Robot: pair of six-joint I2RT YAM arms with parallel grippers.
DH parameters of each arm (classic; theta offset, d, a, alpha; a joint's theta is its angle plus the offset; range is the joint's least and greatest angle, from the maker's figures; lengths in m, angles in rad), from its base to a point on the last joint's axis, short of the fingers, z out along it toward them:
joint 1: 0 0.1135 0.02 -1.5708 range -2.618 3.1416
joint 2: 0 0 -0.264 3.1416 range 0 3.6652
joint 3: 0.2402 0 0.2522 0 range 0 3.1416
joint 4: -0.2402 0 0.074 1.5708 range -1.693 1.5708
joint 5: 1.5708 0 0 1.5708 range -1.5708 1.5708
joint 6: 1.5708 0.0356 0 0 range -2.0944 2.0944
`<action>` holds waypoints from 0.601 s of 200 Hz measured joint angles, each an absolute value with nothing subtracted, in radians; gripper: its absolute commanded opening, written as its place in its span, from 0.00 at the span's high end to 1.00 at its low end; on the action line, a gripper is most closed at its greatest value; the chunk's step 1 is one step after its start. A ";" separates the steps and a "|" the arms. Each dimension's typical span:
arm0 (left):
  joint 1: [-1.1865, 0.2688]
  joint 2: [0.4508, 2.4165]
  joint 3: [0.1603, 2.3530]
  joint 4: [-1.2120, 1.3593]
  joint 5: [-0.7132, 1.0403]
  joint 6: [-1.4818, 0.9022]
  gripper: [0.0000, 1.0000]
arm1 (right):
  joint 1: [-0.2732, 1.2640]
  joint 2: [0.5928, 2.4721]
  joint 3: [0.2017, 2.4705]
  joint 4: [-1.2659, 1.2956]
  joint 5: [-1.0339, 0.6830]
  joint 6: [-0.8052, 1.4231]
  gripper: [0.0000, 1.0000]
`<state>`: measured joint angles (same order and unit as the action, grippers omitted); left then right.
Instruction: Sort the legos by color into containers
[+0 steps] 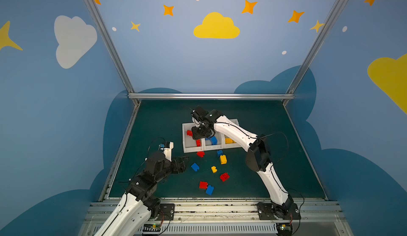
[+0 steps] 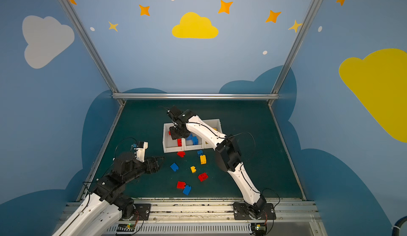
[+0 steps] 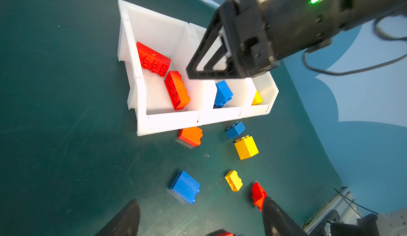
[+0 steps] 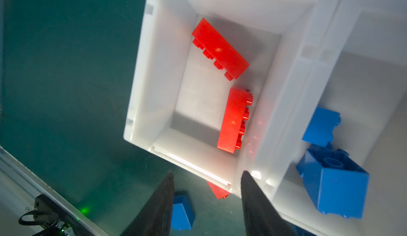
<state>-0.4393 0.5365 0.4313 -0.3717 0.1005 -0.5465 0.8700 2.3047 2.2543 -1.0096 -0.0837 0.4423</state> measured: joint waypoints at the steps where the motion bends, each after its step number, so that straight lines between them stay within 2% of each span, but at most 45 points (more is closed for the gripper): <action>1: -0.440 0.537 0.431 -0.373 0.101 -0.547 0.16 | 0.870 2.300 2.253 -1.010 -0.083 0.441 0.49; 26: -0.448 0.563 0.432 -0.386 0.093 -0.564 0.17 | 0.860 2.163 2.151 -0.989 -0.063 0.426 0.49; 76: -0.514 0.626 0.432 -0.418 0.051 -0.631 0.17 | 0.801 1.831 1.779 -0.916 -0.038 0.425 0.49; 120: -0.605 0.770 0.432 -0.394 0.014 -0.683 0.17 | 0.756 1.692 1.467 -0.867 -0.027 0.466 0.48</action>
<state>-0.6052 0.7696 0.4320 -0.3943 0.0135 -0.6827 0.7563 1.6917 1.4666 -0.8673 -0.0269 0.4656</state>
